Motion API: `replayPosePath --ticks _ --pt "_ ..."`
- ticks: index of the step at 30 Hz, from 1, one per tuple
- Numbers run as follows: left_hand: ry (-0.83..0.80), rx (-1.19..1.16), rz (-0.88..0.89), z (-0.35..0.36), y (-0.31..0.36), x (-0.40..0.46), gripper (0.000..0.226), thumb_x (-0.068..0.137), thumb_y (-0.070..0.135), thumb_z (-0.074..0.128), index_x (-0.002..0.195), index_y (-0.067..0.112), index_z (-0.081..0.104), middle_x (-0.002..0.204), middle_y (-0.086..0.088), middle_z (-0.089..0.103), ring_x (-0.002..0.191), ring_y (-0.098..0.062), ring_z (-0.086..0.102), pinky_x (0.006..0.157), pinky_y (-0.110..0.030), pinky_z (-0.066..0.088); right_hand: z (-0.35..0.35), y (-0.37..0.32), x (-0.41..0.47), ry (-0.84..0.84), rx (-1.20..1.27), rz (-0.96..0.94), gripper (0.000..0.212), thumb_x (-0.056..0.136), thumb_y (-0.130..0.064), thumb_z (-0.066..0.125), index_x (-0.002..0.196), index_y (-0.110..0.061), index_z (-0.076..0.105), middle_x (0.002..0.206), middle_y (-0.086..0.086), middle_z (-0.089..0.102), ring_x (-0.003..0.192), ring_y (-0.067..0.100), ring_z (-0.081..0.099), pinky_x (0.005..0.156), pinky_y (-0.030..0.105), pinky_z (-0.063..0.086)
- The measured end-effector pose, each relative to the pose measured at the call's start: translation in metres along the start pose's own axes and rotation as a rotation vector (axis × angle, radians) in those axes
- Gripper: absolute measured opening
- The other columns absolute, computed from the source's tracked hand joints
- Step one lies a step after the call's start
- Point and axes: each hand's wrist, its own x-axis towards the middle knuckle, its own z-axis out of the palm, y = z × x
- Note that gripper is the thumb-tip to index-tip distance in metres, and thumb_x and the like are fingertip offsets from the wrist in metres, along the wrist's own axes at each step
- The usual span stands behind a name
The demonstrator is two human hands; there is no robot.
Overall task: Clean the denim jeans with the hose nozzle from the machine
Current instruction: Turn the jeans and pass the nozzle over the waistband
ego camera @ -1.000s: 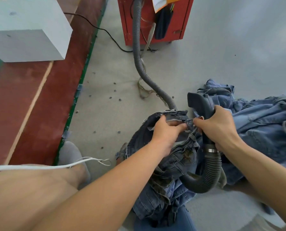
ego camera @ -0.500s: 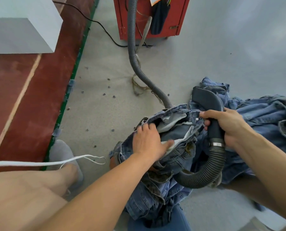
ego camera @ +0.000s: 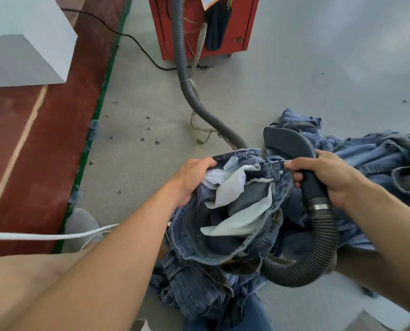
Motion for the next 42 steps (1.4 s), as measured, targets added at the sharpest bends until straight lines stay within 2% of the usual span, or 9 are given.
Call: replayPosePath --ticks 4,6,8,12,20,28,32,35,42 --pt "0.263 0.287 0.105 0.007 -0.002 0.002 0.015 0.086 0.03 0.067 0.097 0.021 0.073 0.097 -0.002 0.072 0.088 -0.021 0.063 0.081 -0.033 0.043 -0.002 0.004 0.0 -0.002 0.018 0.014 0.024 0.085 0.004 0.075 0.103 -0.006 0.063 0.066 0.005 0.06 0.048 0.012 0.052 0.046 0.027 0.052" --pt "0.683 0.686 0.504 0.017 -0.01 -0.009 0.033 0.088 0.03 0.065 0.117 0.015 0.06 0.113 -0.002 0.06 0.106 -0.022 0.053 0.088 -0.036 0.04 0.002 0.007 0.001 0.009 0.024 0.002 0.025 0.084 0.006 0.075 0.102 -0.006 0.062 0.063 0.006 0.061 0.048 0.014 0.052 0.046 0.028 0.052" --pt "0.6 0.748 0.918 0.041 -0.023 -0.027 0.026 0.09 0.037 0.061 0.104 0.016 0.055 0.101 0.001 0.055 0.094 -0.018 0.05 0.083 -0.033 0.039 0.007 0.007 0.004 0.055 0.061 -0.001 0.028 0.083 0.007 0.076 0.103 -0.005 0.062 0.065 0.008 0.062 0.047 0.014 0.053 0.046 0.028 0.052" --pt "-0.244 0.599 0.323 0.091 -0.049 -0.048 0.06 0.092 0.069 0.058 0.132 0.025 0.053 0.122 0.011 0.064 0.111 -0.009 0.06 0.087 -0.024 0.049 0.017 0.004 0.008 0.098 0.067 -0.011 0.032 0.082 0.007 0.077 0.106 -0.006 0.059 0.065 0.008 0.061 0.046 0.014 0.053 0.046 0.028 0.052" --pt "-0.569 -0.514 -0.237 0.108 -0.025 -0.045 0.054 0.094 0.052 0.064 0.135 0.016 0.068 0.137 -0.014 0.065 0.13 -0.033 0.057 0.12 -0.052 0.036 0.016 0.003 0.007 0.114 0.03 0.004 0.029 0.085 0.004 0.076 0.105 -0.007 0.058 0.058 0.005 0.059 0.044 0.013 0.053 0.045 0.027 0.052" --pt "-0.206 -0.496 -0.045 0.107 -0.012 -0.035 0.018 0.102 0.017 0.063 0.119 0.016 0.069 0.109 -0.017 0.077 0.101 -0.035 0.074 0.091 -0.051 0.06 0.014 0.002 0.002 0.202 -0.068 -0.026 0.028 0.095 -0.014 0.074 0.116 -0.004 0.058 0.084 0.018 0.077 0.047 0.017 0.059 0.047 0.03 0.055" --pt "-0.054 -0.581 0.055 0.097 0.003 -0.021 0.008 0.103 0.022 0.063 0.11 0.02 0.066 0.098 -0.013 0.074 0.092 -0.032 0.072 0.091 -0.057 0.059 0.001 -0.012 -0.039 0.201 -0.206 -0.168 0.029 0.09 -0.04 0.075 0.094 -0.014 0.063 0.079 0.016 0.073 0.052 0.023 0.062 0.05 0.035 0.054" --pt "-0.049 -0.629 0.125 0.091 0.011 -0.014 0.008 0.104 0.024 0.062 0.11 0.027 0.065 0.096 -0.008 0.072 0.09 -0.029 0.071 0.092 -0.055 0.059 0.001 -0.022 -0.08 0.041 -0.332 -0.128 0.038 0.078 -0.052 0.076 0.077 -0.018 0.06 0.069 0.019 0.064 0.055 0.03 0.058 0.053 0.038 0.054" --pt "-0.182 -0.466 0.256 0.093 0.008 -0.016 0.034 0.095 -0.007 0.059 0.12 0.014 0.067 0.101 -0.008 0.076 0.088 -0.022 0.073 0.079 -0.038 0.059 0.01 -0.034 -0.091 -0.058 -0.329 0.011 0.027 0.09 -0.033 0.076 0.077 -0.015 0.062 0.074 0.017 0.059 0.056 0.029 0.053 0.051 0.038 0.052"
